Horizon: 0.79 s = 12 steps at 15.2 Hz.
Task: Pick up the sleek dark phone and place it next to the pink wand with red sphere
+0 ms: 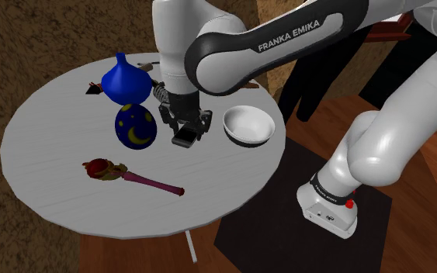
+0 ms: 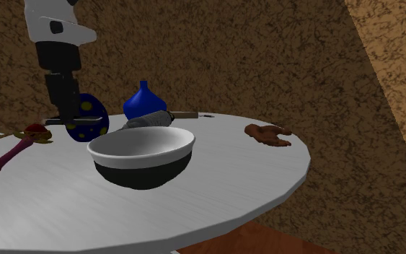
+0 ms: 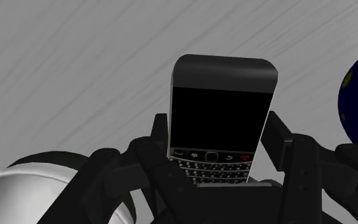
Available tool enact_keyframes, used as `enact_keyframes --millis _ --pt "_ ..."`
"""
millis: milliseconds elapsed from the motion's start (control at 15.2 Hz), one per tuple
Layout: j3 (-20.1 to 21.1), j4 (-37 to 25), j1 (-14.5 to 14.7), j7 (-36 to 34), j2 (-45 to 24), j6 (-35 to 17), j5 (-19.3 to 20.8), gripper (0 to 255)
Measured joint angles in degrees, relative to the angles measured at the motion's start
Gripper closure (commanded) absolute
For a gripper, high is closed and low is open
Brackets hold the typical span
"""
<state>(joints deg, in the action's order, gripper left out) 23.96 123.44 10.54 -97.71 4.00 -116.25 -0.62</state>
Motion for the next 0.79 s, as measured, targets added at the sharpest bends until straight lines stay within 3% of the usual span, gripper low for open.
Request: enact_keyframes --millis 792 --pt "0.3 4.8 0.1 -1.7 -4.6 -9.0 2.2 255"
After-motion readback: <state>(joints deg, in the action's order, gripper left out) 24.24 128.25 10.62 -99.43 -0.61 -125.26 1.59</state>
